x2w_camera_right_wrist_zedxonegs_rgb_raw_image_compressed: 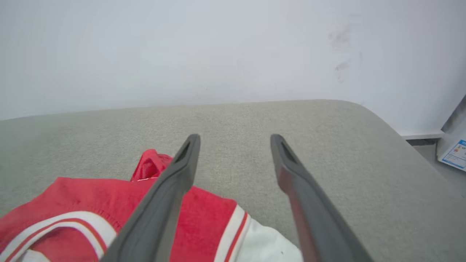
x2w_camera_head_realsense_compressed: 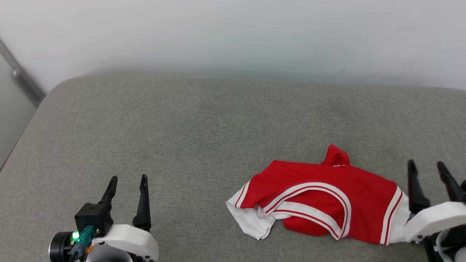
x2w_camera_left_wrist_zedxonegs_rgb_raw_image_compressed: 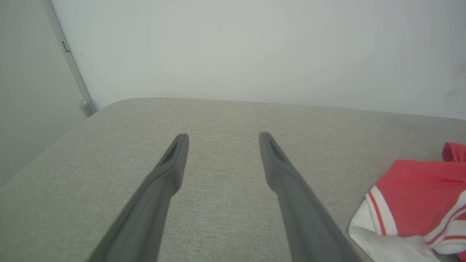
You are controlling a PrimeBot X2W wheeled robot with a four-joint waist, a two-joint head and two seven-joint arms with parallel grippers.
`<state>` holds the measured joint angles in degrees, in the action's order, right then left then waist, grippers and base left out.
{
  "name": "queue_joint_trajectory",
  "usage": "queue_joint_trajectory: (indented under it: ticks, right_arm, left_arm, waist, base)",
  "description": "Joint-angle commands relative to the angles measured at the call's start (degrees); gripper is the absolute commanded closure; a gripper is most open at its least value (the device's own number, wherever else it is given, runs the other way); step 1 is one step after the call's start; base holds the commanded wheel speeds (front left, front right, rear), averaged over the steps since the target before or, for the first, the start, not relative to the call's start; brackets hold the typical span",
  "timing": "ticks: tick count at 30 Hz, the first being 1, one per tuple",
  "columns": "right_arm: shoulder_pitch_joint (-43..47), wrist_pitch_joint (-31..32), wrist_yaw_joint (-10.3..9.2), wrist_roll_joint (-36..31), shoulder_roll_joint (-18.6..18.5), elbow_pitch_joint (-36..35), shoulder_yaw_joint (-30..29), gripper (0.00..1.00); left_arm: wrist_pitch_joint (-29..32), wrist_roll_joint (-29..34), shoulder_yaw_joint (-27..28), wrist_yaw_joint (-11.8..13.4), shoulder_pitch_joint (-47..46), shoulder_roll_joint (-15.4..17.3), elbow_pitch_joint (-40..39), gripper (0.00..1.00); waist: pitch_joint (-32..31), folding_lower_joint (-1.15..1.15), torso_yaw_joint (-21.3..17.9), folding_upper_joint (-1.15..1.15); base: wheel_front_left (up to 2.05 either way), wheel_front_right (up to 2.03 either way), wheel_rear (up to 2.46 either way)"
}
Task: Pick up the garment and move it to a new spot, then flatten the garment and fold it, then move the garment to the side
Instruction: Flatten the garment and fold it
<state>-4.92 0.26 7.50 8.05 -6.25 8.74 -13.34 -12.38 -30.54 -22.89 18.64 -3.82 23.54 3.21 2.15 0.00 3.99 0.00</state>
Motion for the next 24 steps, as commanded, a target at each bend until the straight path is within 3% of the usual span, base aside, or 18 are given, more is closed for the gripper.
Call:
queue_joint_trajectory:
  ticks: [1,12,16,24]
  right_arm:
    - [1.2,-0.7,-0.02,0.0,0.3,-1.0,0.8,0.0]
    - [11.6,-1.0,-0.02,-1.9,3.3,-12.9,7.4,0.0]
    - [13.5,0.1,-0.02,-1.3,3.4,-16.4,8.4,0.0]
    - [12.4,2.4,-0.02,-1.2,3.4,-21.8,9.5,0.0]
  left_arm:
    - [0.1,-0.3,0.2,0.2,0.7,0.4,-0.2,0.0]
    - [4.0,-0.9,-1.2,-0.1,1.1,1.6,-0.8,0.0]
    - [9.8,-1.6,-4.3,-3.4,-2.6,2.0,-1.8,0.0]
    - [27.3,-4.2,-13.4,-11.9,-12.4,0.2,-1.8,0.0]
  waist:
    - [-0.8,0.0,-0.1,0.0]
    - [-3.1,0.0,-1.0,0.0]
    - [-2.8,0.0,-1.6,0.0]
    - [0.5,0.0,-3.5,0.0]
  base:
    - [0.0,0.0,0.0]
    - [0.0,0.0,0.0]
    - [0.0,0.0,0.0]
    - [0.0,0.0,0.0]
